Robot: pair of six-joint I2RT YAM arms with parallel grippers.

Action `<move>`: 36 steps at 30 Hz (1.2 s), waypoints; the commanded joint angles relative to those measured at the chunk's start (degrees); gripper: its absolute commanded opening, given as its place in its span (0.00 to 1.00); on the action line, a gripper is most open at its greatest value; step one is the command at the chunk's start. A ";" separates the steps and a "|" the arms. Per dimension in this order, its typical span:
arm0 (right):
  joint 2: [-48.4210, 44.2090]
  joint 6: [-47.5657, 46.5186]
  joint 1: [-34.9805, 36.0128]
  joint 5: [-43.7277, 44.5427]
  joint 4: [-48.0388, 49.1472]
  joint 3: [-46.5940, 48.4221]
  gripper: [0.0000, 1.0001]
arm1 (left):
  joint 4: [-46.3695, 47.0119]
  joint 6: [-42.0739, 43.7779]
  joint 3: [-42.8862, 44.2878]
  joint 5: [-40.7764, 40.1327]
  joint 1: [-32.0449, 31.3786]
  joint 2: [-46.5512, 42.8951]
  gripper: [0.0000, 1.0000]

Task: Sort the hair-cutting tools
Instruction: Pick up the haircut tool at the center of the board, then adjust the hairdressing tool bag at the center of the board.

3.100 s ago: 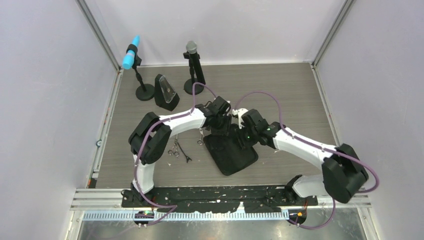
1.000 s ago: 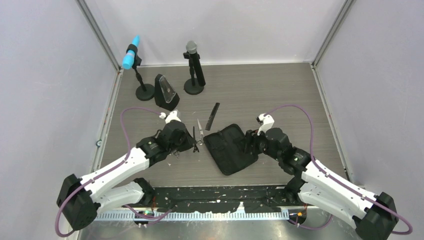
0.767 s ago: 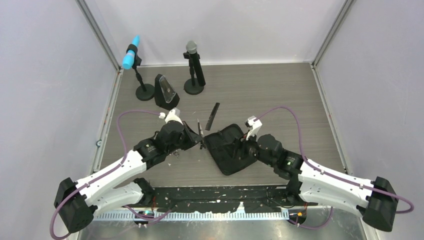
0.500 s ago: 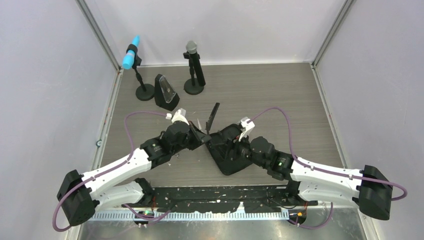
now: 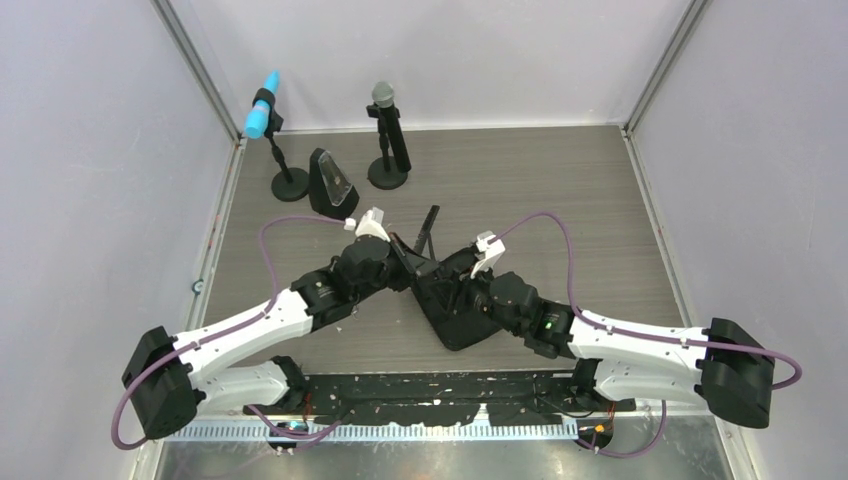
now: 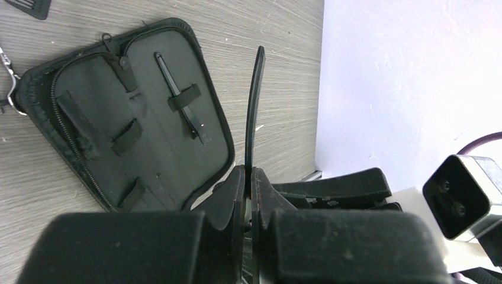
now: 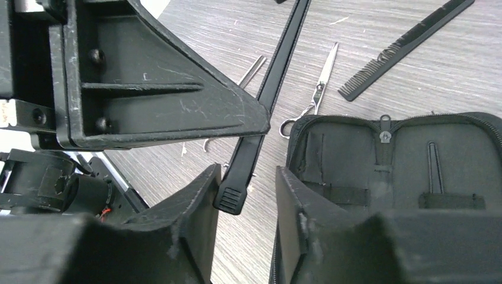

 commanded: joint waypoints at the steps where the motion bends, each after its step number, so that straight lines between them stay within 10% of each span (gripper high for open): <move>1: -1.98 -1.73 0.30 4.02 3.15 1.31 0.41 | 4.30 0.32 2.66 0.24 -0.74 1.54 0.00; 8: -4.47 -4.29 0.29 5.09 1.09 0.67 0.16 | 4.35 3.07 4.60 2.38 -0.74 2.60 0.09; 17: -9.58 -10.99 0.10 9.77 -10.59 0.95 0.05 | -12.03 13.30 9.51 -0.11 -0.16 -0.60 0.57; 36: -14.45 -13.85 -15.63 7.38 -23.45 -0.46 0.05 | -17.75 12.02 5.66 8.94 -3.60 19.02 0.60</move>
